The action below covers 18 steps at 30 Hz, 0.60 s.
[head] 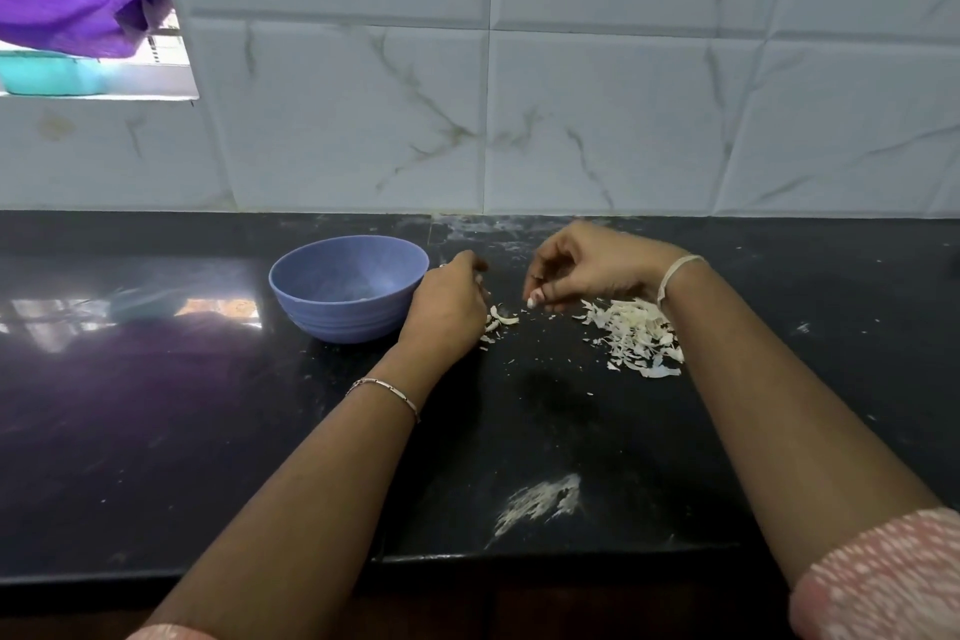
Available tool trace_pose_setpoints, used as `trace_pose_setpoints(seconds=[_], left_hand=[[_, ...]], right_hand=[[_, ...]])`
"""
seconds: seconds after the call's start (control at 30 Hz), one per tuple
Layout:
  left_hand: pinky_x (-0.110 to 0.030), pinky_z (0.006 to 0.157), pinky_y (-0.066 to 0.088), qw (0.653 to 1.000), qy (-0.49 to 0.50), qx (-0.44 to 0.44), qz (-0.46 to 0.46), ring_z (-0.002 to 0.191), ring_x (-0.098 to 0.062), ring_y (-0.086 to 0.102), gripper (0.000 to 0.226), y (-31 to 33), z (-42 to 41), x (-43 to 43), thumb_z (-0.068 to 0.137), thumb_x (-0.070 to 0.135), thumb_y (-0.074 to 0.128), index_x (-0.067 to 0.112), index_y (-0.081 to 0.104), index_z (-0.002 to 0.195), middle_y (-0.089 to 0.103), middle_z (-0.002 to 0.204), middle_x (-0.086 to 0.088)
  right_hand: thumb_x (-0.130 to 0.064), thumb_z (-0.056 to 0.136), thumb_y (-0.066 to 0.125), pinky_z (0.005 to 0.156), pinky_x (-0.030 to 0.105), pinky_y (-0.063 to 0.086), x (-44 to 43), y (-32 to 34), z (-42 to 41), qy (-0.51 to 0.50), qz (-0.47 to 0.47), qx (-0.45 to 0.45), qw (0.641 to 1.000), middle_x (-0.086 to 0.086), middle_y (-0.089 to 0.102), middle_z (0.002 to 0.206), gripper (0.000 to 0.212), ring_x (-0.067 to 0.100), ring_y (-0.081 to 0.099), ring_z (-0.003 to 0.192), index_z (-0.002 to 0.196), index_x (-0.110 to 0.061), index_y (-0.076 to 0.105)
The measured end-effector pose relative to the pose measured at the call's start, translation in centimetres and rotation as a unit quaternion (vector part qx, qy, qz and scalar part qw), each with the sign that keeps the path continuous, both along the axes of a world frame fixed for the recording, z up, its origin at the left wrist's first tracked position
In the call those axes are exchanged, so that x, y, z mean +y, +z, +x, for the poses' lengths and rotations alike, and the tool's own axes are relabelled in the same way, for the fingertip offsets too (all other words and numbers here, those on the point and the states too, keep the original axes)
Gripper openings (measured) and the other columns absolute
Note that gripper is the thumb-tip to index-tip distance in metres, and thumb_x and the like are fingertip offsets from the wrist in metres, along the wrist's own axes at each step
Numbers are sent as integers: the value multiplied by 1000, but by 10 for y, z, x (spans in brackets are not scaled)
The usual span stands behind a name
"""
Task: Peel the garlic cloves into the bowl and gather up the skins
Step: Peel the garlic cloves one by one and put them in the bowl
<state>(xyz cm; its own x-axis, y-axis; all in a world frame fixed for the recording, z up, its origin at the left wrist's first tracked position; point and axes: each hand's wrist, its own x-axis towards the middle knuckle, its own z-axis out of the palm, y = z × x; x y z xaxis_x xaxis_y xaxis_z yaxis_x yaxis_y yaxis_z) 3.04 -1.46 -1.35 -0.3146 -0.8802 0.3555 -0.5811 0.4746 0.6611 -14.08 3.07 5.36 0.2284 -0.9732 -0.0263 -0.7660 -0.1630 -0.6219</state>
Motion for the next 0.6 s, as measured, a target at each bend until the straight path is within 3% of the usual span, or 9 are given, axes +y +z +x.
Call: trace_pose_setpoints(seconds=[0.13, 0.17, 0.27, 0.33, 0.43, 0.6], left_hand=[[-47, 84, 54, 1000, 12, 6, 2, 93, -34, 65, 30, -1, -2, -1, 100, 8, 39, 9, 51, 127, 67, 105, -14], [-44, 85, 52, 1000, 15, 1, -4, 95, -34, 64, 30, -2, -2, -1, 99, 8, 39, 8, 51, 127, 66, 108, -15], [-39, 86, 45, 1000, 20, -2, -9, 103, -32, 60, 30, -2, -2, -1, 99, 6, 39, 5, 49, 127, 65, 111, -16], [-38, 86, 44, 1000, 20, 1, -10, 105, -32, 60, 30, -2, -2, 0, 99, 7, 40, 4, 48, 128, 65, 113, -16], [-35, 87, 42, 1000, 23, -2, -11, 110, -31, 59, 31, -1, -3, 0, 99, 7, 41, 4, 48, 129, 63, 117, -17], [-40, 87, 52, 996, -23, 81, 32, 96, -26, 63, 22, 0, -4, -1, 90, 1, 54, 13, 55, 108, 65, 107, -5]], right_hand=[[-2, 82, 74, 68, 15, 54, -2, 22, 8, 10, -81, -34, 996, 3, 73, 83, 12, 1, 65, 67, 94, 0, 73], [-3, 82, 74, 66, 15, 53, -3, 17, 11, 16, -80, -6, 997, 2, 73, 82, 11, 1, 64, 66, 93, -2, 73], [-10, 82, 74, 63, 18, 45, -11, -21, 20, 31, -56, 205, 977, 4, 75, 86, 11, 6, 60, 68, 93, -12, 77], [-10, 81, 73, 64, 17, 45, -12, -28, 19, 32, -55, 226, 972, 4, 76, 89, 13, 6, 61, 70, 92, -13, 78], [-10, 82, 76, 71, 19, 51, -11, -16, 16, 24, -79, 125, 989, 4, 76, 86, 10, 8, 67, 74, 91, -10, 77], [-1, 86, 70, 60, 12, 44, -11, -38, 20, -49, -110, -104, 987, 1, 68, 75, 10, -5, 58, 58, 87, -11, 69]])
